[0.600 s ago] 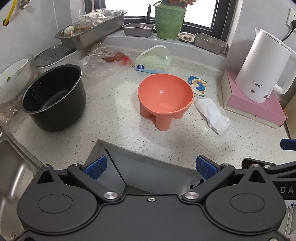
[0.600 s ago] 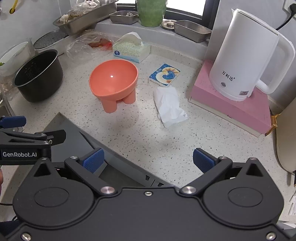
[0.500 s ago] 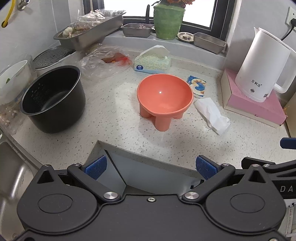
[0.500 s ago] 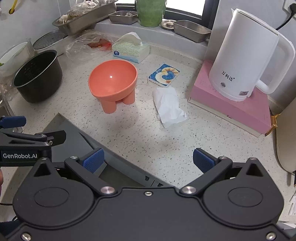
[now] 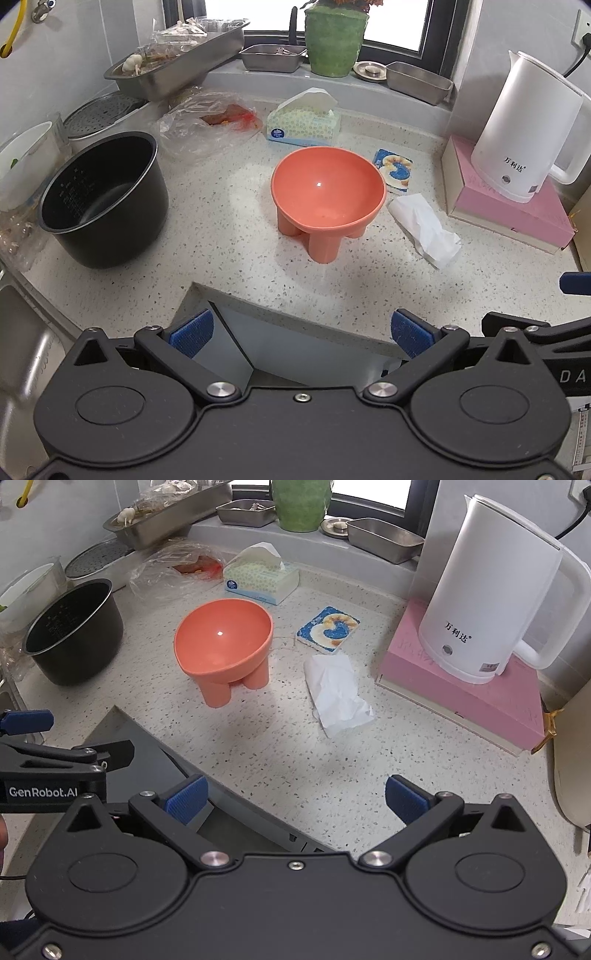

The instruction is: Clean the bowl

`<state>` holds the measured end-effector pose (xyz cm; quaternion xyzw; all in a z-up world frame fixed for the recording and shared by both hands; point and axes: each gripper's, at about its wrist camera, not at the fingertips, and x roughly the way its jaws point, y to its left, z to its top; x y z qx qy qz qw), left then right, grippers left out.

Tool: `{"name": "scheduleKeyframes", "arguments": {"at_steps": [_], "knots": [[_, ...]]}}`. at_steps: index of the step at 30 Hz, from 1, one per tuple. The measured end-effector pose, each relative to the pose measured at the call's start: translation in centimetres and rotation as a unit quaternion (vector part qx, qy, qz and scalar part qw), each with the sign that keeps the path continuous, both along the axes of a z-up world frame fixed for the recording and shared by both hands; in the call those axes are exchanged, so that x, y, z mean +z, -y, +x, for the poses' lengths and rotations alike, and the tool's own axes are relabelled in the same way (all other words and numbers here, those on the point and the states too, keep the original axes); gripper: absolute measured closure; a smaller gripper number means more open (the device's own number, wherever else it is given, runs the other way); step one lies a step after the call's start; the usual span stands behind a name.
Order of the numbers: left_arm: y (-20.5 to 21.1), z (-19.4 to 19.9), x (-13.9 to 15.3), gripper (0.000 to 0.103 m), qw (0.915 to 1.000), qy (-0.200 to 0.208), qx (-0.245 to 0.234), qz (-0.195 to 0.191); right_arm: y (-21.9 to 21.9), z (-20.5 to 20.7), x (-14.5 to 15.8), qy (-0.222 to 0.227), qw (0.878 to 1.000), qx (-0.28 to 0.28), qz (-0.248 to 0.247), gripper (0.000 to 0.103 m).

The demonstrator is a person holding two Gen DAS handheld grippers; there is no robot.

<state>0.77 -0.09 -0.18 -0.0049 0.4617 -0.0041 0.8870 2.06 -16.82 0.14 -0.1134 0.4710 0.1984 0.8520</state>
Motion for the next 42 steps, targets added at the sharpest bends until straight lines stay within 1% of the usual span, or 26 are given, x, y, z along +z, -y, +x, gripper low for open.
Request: {"name": "scheduleKeyframes", "arguments": {"at_steps": [42], "knots": [[1.2,0.8,-0.8,0.0,0.9999,-0.01,-0.007,0.004,0.6,1.0,-0.3,-0.003,1.0,-0.012,0.0,0.0]]}}
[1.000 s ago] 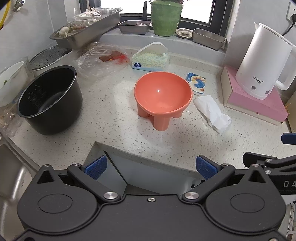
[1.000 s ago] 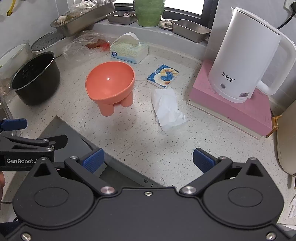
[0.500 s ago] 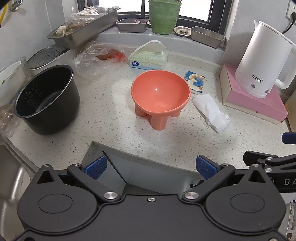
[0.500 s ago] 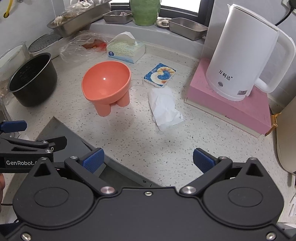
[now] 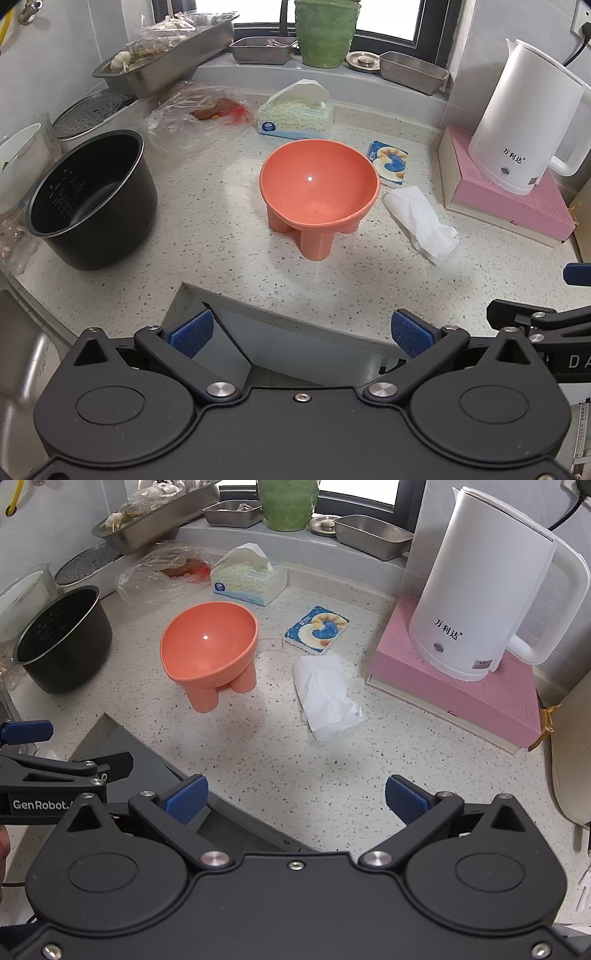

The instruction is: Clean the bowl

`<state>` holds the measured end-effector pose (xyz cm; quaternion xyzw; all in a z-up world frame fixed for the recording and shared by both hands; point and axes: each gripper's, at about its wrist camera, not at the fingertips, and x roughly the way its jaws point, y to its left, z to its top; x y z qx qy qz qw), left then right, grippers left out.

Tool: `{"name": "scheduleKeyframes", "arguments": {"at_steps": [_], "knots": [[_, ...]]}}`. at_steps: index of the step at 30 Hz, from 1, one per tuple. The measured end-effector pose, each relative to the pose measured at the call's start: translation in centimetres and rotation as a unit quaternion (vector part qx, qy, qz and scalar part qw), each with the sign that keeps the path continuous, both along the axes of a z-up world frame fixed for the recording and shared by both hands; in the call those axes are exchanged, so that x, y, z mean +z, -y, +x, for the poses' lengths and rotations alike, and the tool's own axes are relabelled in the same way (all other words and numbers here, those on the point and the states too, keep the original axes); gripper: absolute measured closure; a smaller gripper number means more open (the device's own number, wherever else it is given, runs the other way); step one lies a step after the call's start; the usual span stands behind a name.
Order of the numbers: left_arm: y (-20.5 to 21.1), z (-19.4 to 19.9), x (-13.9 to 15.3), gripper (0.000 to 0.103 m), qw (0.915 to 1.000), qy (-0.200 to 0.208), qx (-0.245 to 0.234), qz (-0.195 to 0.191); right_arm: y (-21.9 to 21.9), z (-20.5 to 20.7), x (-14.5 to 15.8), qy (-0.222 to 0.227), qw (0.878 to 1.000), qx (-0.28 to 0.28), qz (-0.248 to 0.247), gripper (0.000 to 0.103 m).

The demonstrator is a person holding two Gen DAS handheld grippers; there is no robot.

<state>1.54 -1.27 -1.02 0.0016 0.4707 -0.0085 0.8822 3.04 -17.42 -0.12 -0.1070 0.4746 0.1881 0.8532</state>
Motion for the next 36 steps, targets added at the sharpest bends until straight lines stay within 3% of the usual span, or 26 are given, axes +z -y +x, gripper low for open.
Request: {"name": "scheduleKeyframes", "arguments": {"at_steps": [18,36], "knots": [[0.5,0.4,-0.6,0.0,0.9999,-0.005,-0.007,0.006,0.3,0.0,0.0,0.002,1.0,-0.009,0.004,0.0],[0.6,1.9,-4.2,0.0,0.9993,-0.035,-0.016,-0.003,1.3,0.2,0.0,0.004,1.0,-0.029,0.0,0.0]]}}
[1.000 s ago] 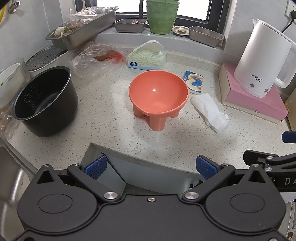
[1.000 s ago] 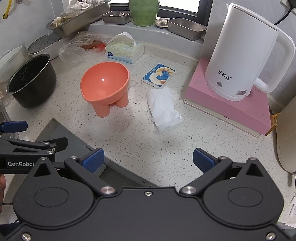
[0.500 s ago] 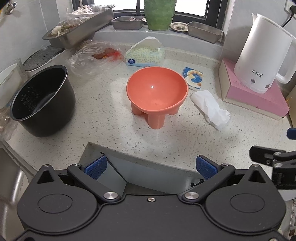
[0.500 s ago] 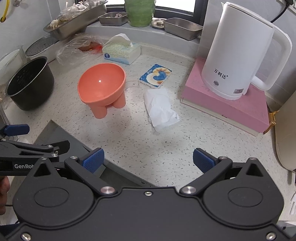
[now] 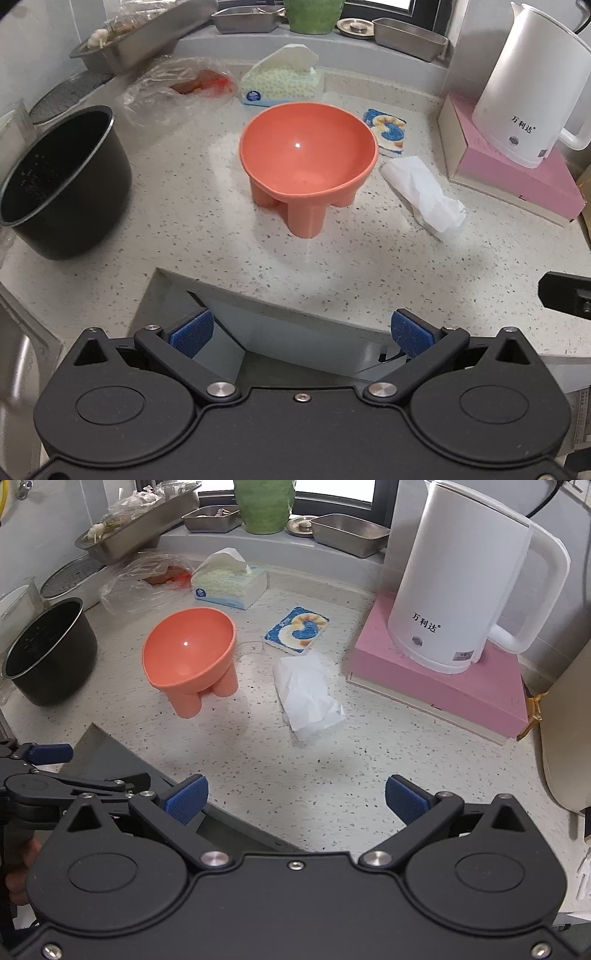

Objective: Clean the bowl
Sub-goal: 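Move the left tool toward the orange bowl and close on its foot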

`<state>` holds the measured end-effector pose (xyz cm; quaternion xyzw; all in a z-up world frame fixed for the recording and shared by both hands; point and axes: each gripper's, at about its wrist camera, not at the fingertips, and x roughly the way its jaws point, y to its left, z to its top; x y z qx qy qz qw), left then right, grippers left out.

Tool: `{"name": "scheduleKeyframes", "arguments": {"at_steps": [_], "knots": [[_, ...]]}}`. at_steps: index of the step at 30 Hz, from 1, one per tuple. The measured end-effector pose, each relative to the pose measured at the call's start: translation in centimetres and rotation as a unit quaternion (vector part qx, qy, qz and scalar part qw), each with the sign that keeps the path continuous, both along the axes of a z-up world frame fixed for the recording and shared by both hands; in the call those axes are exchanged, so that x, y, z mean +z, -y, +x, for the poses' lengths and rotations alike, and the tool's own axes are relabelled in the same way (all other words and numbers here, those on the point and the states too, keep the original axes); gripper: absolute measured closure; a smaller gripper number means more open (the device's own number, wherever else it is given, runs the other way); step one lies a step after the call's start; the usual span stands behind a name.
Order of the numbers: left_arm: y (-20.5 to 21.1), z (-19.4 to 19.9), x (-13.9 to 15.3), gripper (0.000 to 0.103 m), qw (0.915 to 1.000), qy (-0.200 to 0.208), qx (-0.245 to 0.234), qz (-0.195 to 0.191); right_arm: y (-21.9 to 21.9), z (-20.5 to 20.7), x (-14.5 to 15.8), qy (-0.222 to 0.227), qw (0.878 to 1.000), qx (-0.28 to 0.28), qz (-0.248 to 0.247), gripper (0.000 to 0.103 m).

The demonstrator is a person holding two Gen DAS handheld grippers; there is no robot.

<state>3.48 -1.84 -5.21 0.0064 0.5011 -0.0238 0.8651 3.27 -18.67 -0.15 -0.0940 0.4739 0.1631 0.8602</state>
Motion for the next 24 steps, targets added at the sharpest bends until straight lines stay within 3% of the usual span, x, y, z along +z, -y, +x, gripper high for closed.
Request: {"name": "scheduleKeyframes", "arguments": {"at_steps": [24], "knots": [[0.6,1.6,-5.0,0.0,0.9994,0.029,-0.003,-0.02,1.7,-0.2,0.0,0.002,0.999,-0.03,-0.016,0.0]]}}
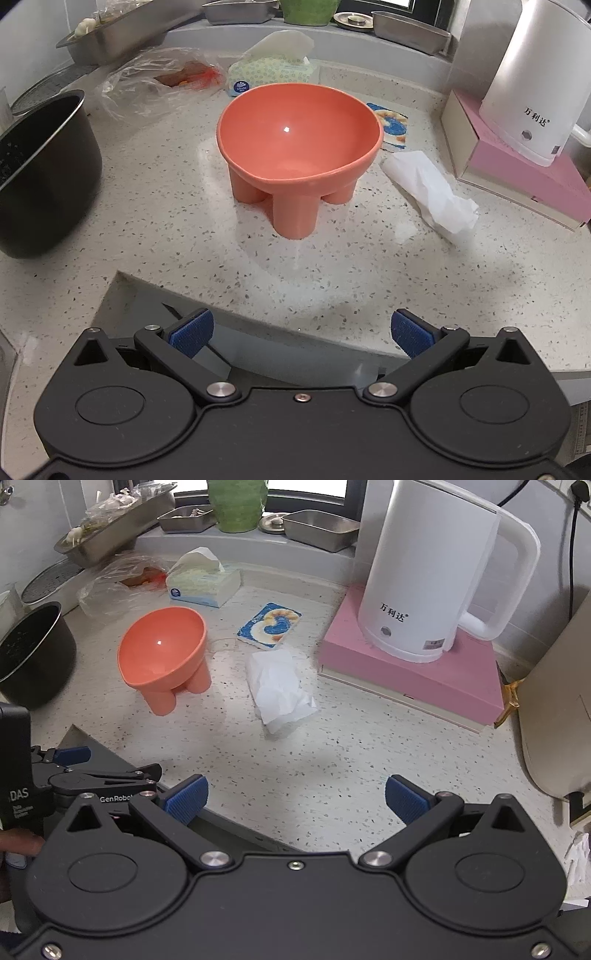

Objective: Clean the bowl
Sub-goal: 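Move the left tool toward the orange bowl and close on its foot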

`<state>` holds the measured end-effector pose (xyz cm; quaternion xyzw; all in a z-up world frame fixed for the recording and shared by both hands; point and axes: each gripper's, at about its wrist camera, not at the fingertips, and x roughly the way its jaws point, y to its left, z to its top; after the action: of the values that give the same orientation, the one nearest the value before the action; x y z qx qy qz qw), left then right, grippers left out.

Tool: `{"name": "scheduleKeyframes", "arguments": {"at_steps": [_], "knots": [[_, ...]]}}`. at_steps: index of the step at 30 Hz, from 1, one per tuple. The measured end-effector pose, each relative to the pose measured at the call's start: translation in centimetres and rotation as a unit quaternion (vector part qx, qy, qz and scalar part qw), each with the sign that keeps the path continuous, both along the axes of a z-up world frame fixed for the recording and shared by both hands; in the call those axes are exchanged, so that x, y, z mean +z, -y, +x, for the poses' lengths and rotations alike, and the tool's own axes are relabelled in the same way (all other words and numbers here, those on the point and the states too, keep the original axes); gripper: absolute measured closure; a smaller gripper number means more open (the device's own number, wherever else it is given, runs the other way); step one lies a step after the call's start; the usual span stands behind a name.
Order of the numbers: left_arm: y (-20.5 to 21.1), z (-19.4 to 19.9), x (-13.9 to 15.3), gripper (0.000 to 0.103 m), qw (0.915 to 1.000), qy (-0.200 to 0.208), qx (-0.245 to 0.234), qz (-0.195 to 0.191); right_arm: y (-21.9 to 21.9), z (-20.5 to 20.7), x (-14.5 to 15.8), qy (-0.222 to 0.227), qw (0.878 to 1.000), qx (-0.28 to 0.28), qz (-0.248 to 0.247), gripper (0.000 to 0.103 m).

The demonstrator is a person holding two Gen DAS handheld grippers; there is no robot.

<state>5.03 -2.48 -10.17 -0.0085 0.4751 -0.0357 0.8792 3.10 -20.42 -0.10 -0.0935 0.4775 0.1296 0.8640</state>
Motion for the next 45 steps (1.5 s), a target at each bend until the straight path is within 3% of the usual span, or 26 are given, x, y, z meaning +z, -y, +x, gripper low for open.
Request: {"name": "scheduleKeyframes", "arguments": {"at_steps": [13,45], "knots": [[0.3,0.8,-1.9,0.0,0.9987,0.05,-0.005,-0.006,0.9,0.0,-0.1,-0.001,1.0,-0.014,-0.006,0.0],[0.3,5.3,-3.6,0.0,0.9949,0.1,-0.01,-0.001,2.3,0.6,-0.8,-0.012,0.999,-0.046,-0.013,0.0]]}}
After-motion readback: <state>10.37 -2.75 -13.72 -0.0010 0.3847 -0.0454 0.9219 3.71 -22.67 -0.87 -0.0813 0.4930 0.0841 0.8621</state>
